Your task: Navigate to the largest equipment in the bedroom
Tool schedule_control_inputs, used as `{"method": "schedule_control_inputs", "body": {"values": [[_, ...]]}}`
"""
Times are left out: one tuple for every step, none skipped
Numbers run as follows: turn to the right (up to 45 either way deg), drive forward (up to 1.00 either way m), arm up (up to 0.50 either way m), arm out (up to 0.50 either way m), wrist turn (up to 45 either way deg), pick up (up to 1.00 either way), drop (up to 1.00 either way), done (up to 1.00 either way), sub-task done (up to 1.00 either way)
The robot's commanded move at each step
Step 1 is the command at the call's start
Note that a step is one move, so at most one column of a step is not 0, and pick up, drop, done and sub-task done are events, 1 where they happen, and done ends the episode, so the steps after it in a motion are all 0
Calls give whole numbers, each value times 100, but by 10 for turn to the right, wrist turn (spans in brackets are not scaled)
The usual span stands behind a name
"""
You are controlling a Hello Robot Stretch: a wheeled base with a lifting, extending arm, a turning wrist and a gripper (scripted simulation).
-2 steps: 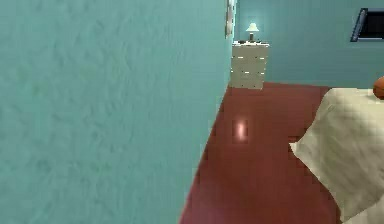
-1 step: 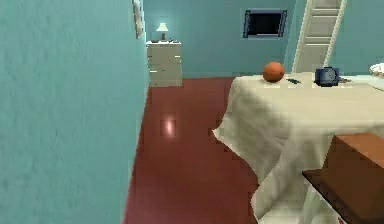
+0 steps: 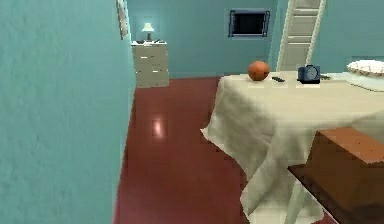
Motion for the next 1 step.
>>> {"method": "schedule_control_inputs", "body": {"values": [[0,100,0,0,0,0,0,0,0]]}}
